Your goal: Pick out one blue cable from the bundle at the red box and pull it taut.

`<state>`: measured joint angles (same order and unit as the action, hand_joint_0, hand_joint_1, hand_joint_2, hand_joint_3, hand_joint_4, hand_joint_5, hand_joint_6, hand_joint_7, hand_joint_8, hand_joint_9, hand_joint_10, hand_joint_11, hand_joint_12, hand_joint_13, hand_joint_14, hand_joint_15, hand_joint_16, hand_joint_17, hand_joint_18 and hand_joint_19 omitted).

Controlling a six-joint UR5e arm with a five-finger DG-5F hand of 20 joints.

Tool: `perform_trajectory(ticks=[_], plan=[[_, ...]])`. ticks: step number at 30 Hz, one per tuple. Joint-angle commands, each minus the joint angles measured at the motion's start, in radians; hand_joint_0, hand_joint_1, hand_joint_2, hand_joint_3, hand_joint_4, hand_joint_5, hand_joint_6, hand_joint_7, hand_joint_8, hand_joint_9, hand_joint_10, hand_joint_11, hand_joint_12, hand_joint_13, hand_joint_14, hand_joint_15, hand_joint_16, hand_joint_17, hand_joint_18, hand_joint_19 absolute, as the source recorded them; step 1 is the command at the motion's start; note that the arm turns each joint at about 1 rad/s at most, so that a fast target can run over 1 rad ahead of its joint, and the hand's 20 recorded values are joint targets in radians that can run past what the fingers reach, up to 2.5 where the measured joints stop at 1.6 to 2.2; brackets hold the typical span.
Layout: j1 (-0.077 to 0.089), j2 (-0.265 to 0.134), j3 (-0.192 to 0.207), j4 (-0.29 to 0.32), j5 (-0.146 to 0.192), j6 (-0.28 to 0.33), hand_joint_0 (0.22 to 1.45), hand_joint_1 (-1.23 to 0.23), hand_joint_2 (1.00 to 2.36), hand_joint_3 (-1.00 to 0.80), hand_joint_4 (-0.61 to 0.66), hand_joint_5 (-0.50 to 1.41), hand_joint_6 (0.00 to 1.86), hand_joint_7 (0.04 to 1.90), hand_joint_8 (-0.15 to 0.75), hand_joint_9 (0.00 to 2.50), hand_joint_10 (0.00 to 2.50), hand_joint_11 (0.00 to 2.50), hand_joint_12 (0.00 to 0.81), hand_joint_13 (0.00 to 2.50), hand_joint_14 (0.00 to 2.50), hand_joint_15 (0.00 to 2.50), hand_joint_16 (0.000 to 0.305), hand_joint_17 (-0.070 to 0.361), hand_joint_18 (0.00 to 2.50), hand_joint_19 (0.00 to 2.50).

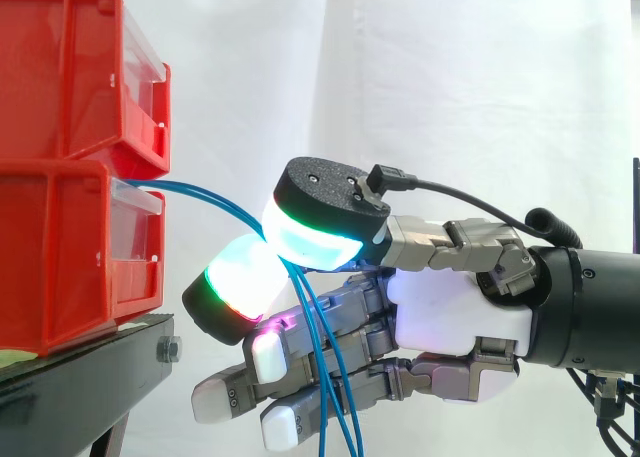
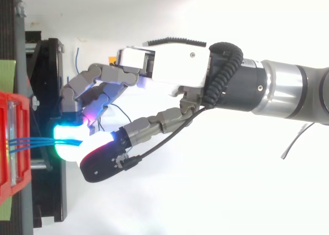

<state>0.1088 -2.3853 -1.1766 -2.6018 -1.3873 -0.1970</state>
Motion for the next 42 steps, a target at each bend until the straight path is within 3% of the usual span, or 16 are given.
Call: perform_trajectory(ticks=[1,9,12,14,22,28,33,42], plan=[[0.000,0.000,0.000,0.000,-0.001,0.001,0.65,-0.80,1.02,-0.28,-0.10,-0.16,0.96,0.99,0.206,0.90,0.03,0.71,0.292,0.62,0.01,0.31,0.041,0.093,0.68,0.54],[-0.003,0.000,0.000,0.000,-0.003,0.001,0.68,-0.83,1.00,-0.46,-0.11,-0.16,0.96,0.97,0.201,0.90,0.03,0.72,0.289,0.63,0.01,0.31,0.041,0.092,0.70,0.53],[-0.001,0.000,0.000,0.000,-0.003,0.001,0.64,-0.82,1.00,-0.50,-0.03,-0.16,0.95,0.92,0.199,0.90,0.02,0.72,0.289,0.63,0.01,0.32,0.041,0.092,0.70,0.55],[-0.003,0.000,0.000,0.000,-0.003,0.001,0.60,-0.79,1.00,-0.50,0.03,-0.16,0.94,0.87,0.202,0.91,0.03,0.72,0.290,0.63,0.01,0.32,0.041,0.093,0.70,0.56],[-0.004,0.000,0.000,-0.003,-0.003,0.001,0.53,-0.62,1.00,-0.50,0.06,-0.15,0.93,0.84,0.221,0.92,0.02,0.70,0.308,0.63,0.01,0.33,0.045,0.100,0.72,0.57],[-0.003,0.000,0.000,-0.004,-0.003,0.001,0.55,-0.48,1.00,-0.50,0.05,-0.15,0.90,0.88,0.221,0.93,0.02,0.70,0.302,0.63,0.01,0.33,0.043,0.097,0.70,0.60],[-0.004,0.000,0.000,-0.012,-0.003,0.001,0.59,-0.49,1.00,-0.50,0.03,-0.14,0.90,0.89,0.222,0.94,0.02,0.70,0.294,0.63,0.01,0.33,0.042,0.095,0.70,0.60],[-0.004,0.000,0.000,-0.012,-0.003,0.001,0.60,-0.67,1.02,-0.31,0.04,-0.14,0.92,0.93,0.226,0.92,0.02,0.70,0.299,0.63,0.02,0.33,0.042,0.095,0.70,0.59]])
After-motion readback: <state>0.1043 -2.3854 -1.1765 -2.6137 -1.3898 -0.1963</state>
